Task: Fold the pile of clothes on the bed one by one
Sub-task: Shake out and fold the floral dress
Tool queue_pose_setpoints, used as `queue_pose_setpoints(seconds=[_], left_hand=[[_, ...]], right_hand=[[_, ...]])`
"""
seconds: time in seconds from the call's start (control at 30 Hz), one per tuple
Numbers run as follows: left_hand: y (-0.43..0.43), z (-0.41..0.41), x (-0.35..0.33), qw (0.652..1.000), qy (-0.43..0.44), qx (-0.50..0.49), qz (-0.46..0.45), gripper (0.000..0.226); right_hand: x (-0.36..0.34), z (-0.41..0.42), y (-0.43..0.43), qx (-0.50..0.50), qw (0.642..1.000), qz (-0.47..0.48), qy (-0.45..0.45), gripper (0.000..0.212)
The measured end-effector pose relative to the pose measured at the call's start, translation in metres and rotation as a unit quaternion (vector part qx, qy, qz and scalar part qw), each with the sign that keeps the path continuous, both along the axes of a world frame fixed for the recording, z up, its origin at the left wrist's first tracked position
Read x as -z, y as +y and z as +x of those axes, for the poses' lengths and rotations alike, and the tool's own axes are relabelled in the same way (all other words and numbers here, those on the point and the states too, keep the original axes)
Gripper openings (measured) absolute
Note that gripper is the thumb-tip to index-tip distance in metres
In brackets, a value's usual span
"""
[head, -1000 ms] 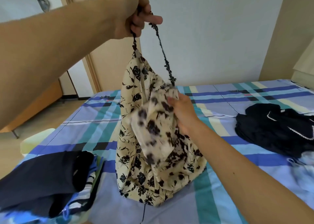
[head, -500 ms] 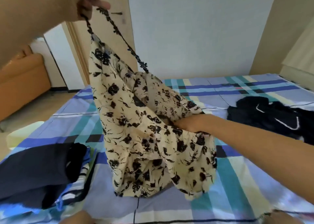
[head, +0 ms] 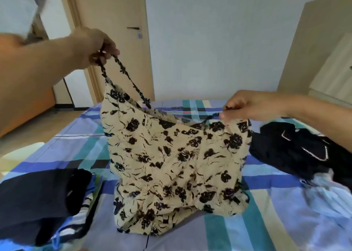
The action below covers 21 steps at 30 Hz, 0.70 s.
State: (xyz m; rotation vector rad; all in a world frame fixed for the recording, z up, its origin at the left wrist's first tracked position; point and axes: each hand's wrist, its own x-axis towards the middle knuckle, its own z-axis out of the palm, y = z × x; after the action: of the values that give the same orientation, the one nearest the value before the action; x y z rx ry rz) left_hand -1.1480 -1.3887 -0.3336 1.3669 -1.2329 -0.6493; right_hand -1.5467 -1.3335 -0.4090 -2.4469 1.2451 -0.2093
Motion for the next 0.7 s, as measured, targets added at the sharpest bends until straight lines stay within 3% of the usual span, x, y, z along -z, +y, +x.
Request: queue_pose_setpoints(seconds=[0.1, 0.2, 0.27, 0.33, 0.37, 0.43, 0.5, 0.6, 0.7], left_hand=[[0.014, -0.020, -0.003, 0.997, -0.050, 0.033, 0.057, 0.017], [0.020, -0.023, 0.008, 0.996, -0.042, 0.063, 0.056, 0.019], [0.024, -0.023, 0.026, 0.991, -0.073, 0.086, 0.078, 0.018], [0.027, -0.021, 0.059, 0.976, -0.152, 0.121, 0.097, 0.017], [0.029, -0.020, 0.078, 0.959, -0.228, 0.136, 0.104, 0.022], [0.041, -0.019, 0.114, 0.891, -0.400, 0.181, 0.120, 0.051], [0.052, -0.025, 0.157, 0.804, -0.519, 0.244, 0.156, 0.087], [0.065, -0.040, 0.232, 0.697, -0.613, 0.317, 0.196, 0.119], [0.072, -0.049, 0.297, 0.640, -0.668, 0.310, 0.219, 0.121]], right_hand=[[0.011, -0.003, -0.007, -0.012, 0.997, -0.027, -0.065, 0.062], [0.016, -0.001, 0.000, -0.011, 0.994, 0.002, -0.108, 0.052], [0.025, -0.002, 0.007, 0.004, 0.997, 0.024, -0.075, 0.049], [0.047, -0.004, 0.012, 0.059, 0.998, -0.004, 0.038, 0.046], [0.062, -0.005, 0.014, 0.085, 0.990, -0.026, 0.111, 0.054], [0.097, -0.006, 0.012, 0.118, 0.958, -0.047, 0.258, 0.064], [0.128, -0.006, 0.012, 0.142, 0.917, -0.069, 0.367, 0.050], [0.153, -0.007, 0.013, 0.177, 0.934, -0.040, 0.309, 0.025], [0.180, -0.018, 0.007, 0.179, 0.975, -0.029, 0.126, 0.035]])
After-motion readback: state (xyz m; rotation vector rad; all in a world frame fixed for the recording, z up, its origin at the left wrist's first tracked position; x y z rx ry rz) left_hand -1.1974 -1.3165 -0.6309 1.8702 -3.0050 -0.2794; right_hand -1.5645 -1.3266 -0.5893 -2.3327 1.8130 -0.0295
